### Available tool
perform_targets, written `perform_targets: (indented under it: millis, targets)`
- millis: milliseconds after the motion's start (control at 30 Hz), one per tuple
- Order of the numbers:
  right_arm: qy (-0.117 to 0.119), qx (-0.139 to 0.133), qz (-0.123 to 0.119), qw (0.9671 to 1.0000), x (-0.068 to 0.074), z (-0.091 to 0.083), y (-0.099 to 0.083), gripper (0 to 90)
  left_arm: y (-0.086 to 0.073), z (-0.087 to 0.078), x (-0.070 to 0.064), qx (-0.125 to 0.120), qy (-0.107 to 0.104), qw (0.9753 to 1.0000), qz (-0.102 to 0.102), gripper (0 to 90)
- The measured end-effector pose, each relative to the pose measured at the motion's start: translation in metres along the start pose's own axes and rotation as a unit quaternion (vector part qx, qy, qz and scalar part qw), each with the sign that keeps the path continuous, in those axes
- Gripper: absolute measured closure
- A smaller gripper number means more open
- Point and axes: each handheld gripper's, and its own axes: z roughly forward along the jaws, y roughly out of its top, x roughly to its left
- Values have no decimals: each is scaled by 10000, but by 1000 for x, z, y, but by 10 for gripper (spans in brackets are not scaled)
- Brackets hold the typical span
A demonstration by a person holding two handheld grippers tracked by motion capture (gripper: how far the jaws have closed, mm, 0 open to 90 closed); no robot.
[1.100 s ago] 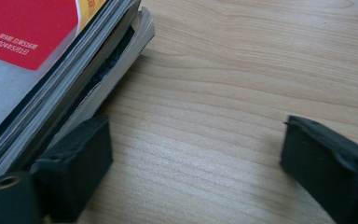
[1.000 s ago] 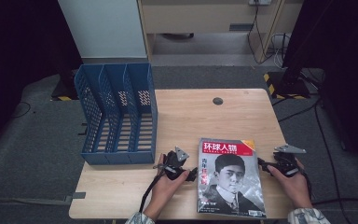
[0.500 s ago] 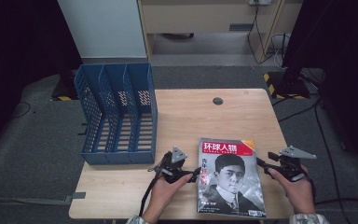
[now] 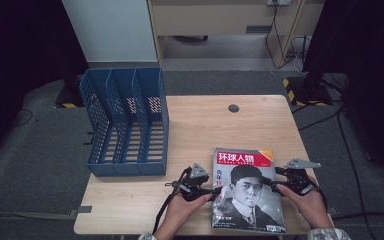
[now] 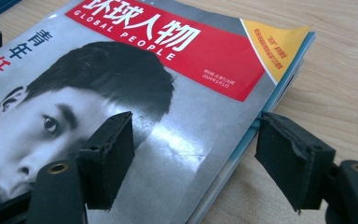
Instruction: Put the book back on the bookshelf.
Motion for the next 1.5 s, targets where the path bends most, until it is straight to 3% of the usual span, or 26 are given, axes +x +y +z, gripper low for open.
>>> perform_targets:
  millis: [133,200,333,500,633,667,733,867,1133,1367,1500]
  targets:
    - [8,-22,-61,10000,0,1,1,284,0,5,1,-7,-211,9996,-183,337]
    - [101,-201,-91,9997,2,1,3,310,-3,7,3,8,-435,9984,-368,329]
    - [49,-159,-247,9996,6,4,5,307,-2,4,4,28,-388,9987,-344,343]
    - [190,-251,-369,9988,9,6,7,326,0,-1,3,-76,-267,9991,-333,465]
    - [284,-154,-536,9980,15,11,7,336,4,-5,4,-238,-392,9981,-422,529]
    - [322,-128,-600,9976,18,14,8,331,4,-6,5,-234,-401,9981,-415,580]
    - [353,-129,-612,9974,20,15,8,325,3,-6,6,-167,-396,9982,-406,595]
    - [365,-62,-652,9972,25,19,10,257,5,-8,11,-177,-572,9964,-596,658]
    - [253,25,-617,9978,32,25,13,141,7,-11,13,-122,-658,9961,-572,684]
    - [379,48,-761,9964,37,28,15,163,11,-22,24,-155,-599,9965,-557,722]
    - [404,52,-809,9959,40,29,16,184,12,-24,27,-56,-668,9965,-501,727]
